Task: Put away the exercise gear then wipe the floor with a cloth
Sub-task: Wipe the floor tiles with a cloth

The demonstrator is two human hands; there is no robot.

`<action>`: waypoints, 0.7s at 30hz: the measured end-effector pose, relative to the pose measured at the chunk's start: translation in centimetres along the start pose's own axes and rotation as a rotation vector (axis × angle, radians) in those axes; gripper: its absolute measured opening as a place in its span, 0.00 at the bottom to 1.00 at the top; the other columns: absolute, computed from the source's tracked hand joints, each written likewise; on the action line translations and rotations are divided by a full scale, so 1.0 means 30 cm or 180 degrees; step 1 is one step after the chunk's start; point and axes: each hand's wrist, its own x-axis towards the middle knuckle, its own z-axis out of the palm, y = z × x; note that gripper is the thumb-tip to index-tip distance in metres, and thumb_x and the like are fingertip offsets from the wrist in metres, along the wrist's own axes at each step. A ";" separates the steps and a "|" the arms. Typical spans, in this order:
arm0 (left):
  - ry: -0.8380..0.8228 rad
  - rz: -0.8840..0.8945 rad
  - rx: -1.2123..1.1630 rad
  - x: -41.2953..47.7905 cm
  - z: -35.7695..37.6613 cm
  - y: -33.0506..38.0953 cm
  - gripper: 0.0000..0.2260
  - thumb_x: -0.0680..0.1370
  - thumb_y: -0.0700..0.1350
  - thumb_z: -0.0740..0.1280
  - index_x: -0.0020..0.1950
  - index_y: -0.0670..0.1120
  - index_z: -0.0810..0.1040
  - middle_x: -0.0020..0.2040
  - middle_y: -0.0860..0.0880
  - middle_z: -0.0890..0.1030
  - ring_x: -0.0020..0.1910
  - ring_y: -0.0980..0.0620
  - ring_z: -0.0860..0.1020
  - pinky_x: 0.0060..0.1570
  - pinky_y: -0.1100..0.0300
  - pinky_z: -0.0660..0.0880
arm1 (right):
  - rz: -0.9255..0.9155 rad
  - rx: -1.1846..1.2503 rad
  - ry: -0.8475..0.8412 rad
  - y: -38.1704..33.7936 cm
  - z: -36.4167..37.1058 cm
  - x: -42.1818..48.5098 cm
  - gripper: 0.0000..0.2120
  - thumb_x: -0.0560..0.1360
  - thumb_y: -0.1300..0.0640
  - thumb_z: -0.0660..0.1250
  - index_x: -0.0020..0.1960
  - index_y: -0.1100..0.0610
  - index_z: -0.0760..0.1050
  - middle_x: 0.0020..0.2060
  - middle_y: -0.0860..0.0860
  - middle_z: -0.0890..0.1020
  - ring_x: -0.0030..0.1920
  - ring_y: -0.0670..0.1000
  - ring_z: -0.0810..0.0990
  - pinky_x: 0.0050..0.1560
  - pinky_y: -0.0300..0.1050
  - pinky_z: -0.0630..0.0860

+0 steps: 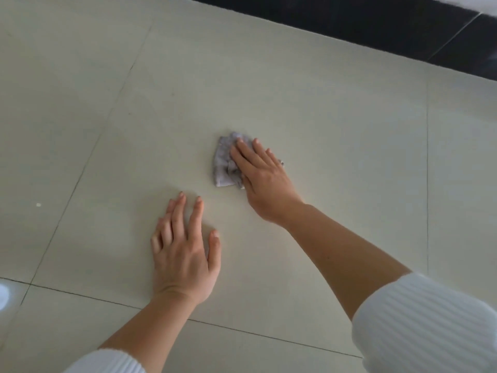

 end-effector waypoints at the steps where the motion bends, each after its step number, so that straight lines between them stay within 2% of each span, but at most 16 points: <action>1: -0.0022 -0.0005 0.0000 -0.001 -0.002 0.000 0.27 0.76 0.55 0.53 0.72 0.45 0.66 0.74 0.41 0.64 0.70 0.42 0.61 0.62 0.47 0.60 | -0.0016 0.0022 -0.0051 -0.009 0.006 -0.033 0.26 0.82 0.59 0.53 0.78 0.52 0.50 0.78 0.47 0.49 0.77 0.52 0.43 0.71 0.41 0.35; 5: -0.0127 -0.0039 0.0003 -0.003 -0.003 0.006 0.27 0.75 0.54 0.52 0.72 0.44 0.66 0.74 0.40 0.63 0.70 0.40 0.61 0.63 0.43 0.62 | 0.0090 0.0195 -0.0109 -0.061 0.048 -0.210 0.27 0.81 0.59 0.57 0.78 0.53 0.53 0.77 0.47 0.51 0.76 0.51 0.42 0.72 0.44 0.35; 8: -0.0147 -0.0045 -0.0101 -0.002 -0.004 0.011 0.28 0.75 0.54 0.51 0.73 0.43 0.65 0.74 0.40 0.63 0.72 0.40 0.60 0.65 0.42 0.61 | 0.0296 0.0026 -0.0094 -0.077 0.106 -0.423 0.31 0.76 0.62 0.60 0.77 0.54 0.55 0.77 0.47 0.52 0.76 0.52 0.47 0.74 0.49 0.43; 11: -0.0063 -0.0020 -0.0230 -0.002 -0.011 0.017 0.27 0.75 0.53 0.52 0.72 0.43 0.65 0.74 0.39 0.63 0.71 0.38 0.61 0.63 0.41 0.61 | 0.0728 -0.0123 -0.0141 -0.065 0.132 -0.647 0.35 0.72 0.63 0.53 0.78 0.51 0.49 0.78 0.46 0.49 0.77 0.51 0.46 0.75 0.45 0.44; 14: 0.0000 -0.0009 -0.0298 -0.005 -0.010 0.017 0.27 0.75 0.52 0.54 0.72 0.43 0.65 0.74 0.39 0.63 0.71 0.38 0.61 0.63 0.41 0.61 | 0.1281 -0.0128 -0.0155 -0.020 0.101 -0.787 0.40 0.70 0.65 0.53 0.78 0.48 0.41 0.77 0.41 0.43 0.77 0.48 0.41 0.74 0.42 0.42; 16: 0.0014 -0.0011 -0.0301 -0.004 -0.006 0.014 0.27 0.75 0.52 0.54 0.72 0.43 0.65 0.74 0.39 0.63 0.70 0.37 0.62 0.63 0.41 0.61 | 0.1544 -0.0081 -0.0125 0.033 0.054 -0.799 0.39 0.71 0.65 0.49 0.77 0.45 0.37 0.75 0.38 0.38 0.76 0.46 0.37 0.74 0.40 0.39; 18: 0.0025 -0.0010 -0.0282 -0.005 0.004 0.011 0.27 0.75 0.53 0.55 0.72 0.43 0.65 0.74 0.39 0.63 0.70 0.38 0.62 0.64 0.42 0.61 | 0.1794 0.0059 -0.0018 0.099 0.008 -0.745 0.38 0.74 0.67 0.50 0.76 0.45 0.36 0.74 0.36 0.36 0.75 0.46 0.35 0.75 0.40 0.39; 21: 0.0035 -0.0042 -0.0268 -0.005 0.015 0.005 0.27 0.75 0.53 0.53 0.72 0.44 0.66 0.73 0.40 0.64 0.71 0.40 0.61 0.64 0.44 0.60 | 0.2082 0.0111 0.0225 0.177 -0.029 -0.594 0.38 0.76 0.69 0.54 0.77 0.51 0.38 0.75 0.41 0.37 0.76 0.51 0.36 0.75 0.44 0.39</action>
